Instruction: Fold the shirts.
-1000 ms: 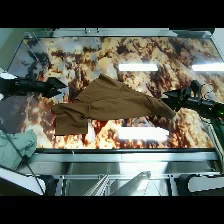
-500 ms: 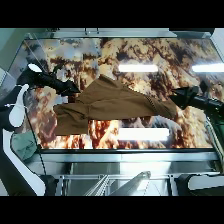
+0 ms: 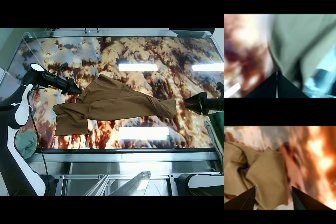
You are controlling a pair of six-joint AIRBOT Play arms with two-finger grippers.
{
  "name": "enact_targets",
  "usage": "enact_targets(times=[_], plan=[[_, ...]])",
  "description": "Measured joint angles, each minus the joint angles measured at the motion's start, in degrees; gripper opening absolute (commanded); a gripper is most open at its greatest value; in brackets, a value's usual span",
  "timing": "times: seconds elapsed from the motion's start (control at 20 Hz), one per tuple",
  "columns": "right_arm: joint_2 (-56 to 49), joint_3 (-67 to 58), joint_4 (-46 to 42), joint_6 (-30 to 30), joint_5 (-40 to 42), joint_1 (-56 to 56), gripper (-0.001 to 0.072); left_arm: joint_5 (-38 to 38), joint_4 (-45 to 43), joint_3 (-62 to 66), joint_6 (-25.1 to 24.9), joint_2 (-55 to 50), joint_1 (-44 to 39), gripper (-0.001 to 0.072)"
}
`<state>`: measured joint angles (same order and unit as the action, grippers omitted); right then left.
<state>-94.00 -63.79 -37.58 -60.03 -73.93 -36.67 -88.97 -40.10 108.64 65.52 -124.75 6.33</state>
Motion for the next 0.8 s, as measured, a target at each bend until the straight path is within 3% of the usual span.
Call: enact_targets(times=[0.05, 0.1, 0.2, 0.3, 0.6, 0.75, 0.8], plan=[[-0.2, -0.6, -1.3, -0.2, 0.8, 0.6, 0.0521, -0.5, 0.5, 0.0, 0.0, -0.1, 0.3, 0.0411], [-0.5, -0.9, -2.3, -0.4, 1.2, 1.2, 0.0521, -0.9, 0.9, 0.0, 0.0, -0.2, 0.6, 0.0535], [-1.2, -1.4, -3.5, -0.4, 1.9, 2.4, 0.0526, -1.4, 1.5, 0.1, 0.0, 0.0, 1.3, 0.055], [-1.8, -1.6, -4.3, -0.4, 2.4, 3.1, 0.0526, -1.3, 0.6, 0.1, 0.3, -0.1, 1.9, 0.0687], [-2.4, -1.9, -4.9, -0.4, 1.9, 3.8, 0.0525, 0.5, -2.3, 0.2, 1.6, -1.0, 2.4, 0.0704], [-2.4, -1.9, -4.9, -0.4, 1.6, 3.9, 0.0525, 1.1, -1.3, 0.2, 1.7, -2.1, 1.6, 0.0678], [-2.4, -1.9, -4.9, -0.4, 1.4, 3.9, 0.0525, 1.3, -0.9, 0.2, 1.8, -2.4, 1.2, 0.0523]])
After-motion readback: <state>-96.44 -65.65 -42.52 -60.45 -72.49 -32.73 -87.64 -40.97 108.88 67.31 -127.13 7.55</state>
